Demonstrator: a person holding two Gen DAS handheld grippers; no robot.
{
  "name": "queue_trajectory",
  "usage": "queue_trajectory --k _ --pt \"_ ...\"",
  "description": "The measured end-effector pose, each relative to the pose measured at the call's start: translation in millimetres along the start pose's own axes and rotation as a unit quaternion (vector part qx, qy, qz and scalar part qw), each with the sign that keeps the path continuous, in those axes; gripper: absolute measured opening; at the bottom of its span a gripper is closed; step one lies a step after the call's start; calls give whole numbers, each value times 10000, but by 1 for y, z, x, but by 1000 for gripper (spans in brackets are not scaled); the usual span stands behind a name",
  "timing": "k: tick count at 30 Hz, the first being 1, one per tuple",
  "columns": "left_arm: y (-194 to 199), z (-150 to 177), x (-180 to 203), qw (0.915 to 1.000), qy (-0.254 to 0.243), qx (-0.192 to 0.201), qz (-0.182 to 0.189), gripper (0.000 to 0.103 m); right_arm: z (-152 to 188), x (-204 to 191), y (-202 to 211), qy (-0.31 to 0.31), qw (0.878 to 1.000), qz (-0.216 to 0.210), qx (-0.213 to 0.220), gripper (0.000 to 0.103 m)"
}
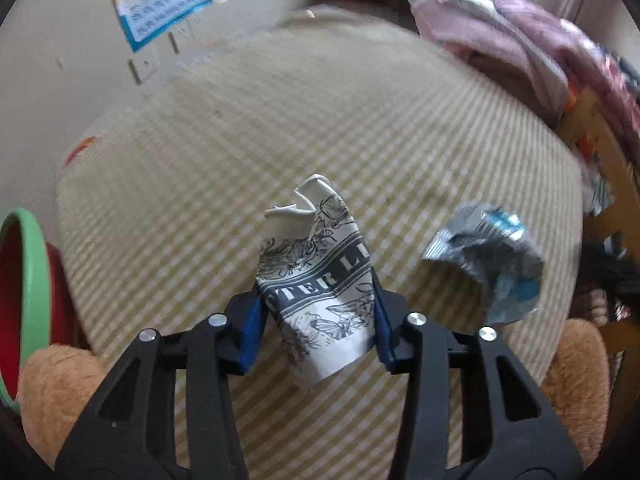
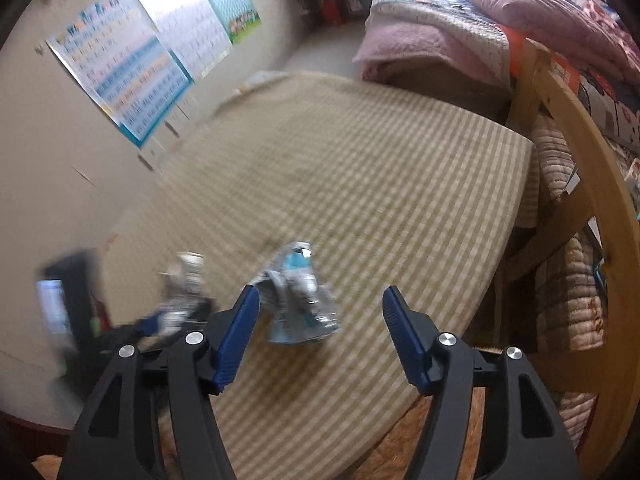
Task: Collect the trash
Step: 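Carry the paper cup and foil wrapper over the red bucket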
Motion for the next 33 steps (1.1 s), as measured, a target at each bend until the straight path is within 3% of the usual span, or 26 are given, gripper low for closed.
queue_trajectory --k 5,6,7,8,11,16,23,33 --pt "42 -8 -17 9986 93 524 -61 43 1 -12 -37 283 9988 1 -408 59" --pt "52 -11 -21 9979 131 623 -71 43 2 -16 -43 296 9985 -44 -469 54" --pt "58 -13 -24 9975 158 690 -79 43 2 -18 -45 287 9982 -73 -530 36" --pt "66 -16 -29 9967 199 786 -84 43 3 -22 -48 260 9977 -156 -614 26" --pt "84 -24 -45 9945 331 988 -95 43 -1 -32 -37 308 9979 -253 -506 18" --pt "115 -31 -72 9900 452 1309 -255 43 -9 -82 8 556 9937 -970 -119 16" --pt "162 -35 -143 9772 772 1801 -820 44 -17 -196 69 1305 9719 -1929 353 16" --pt "200 -4 -255 9571 1517 1879 -1605 44 -14 -312 87 1984 9507 -2357 368 17"
Point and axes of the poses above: each gripper's, at about its wrist camera, not at the fingertips, and y roughly against the way its jaws point, x to its right, z to its underside, the point moved 6 cm from there along -y, roughly the way its jaws point, and after that the axes turned 2 degrees about y, right-handed, at the moved point
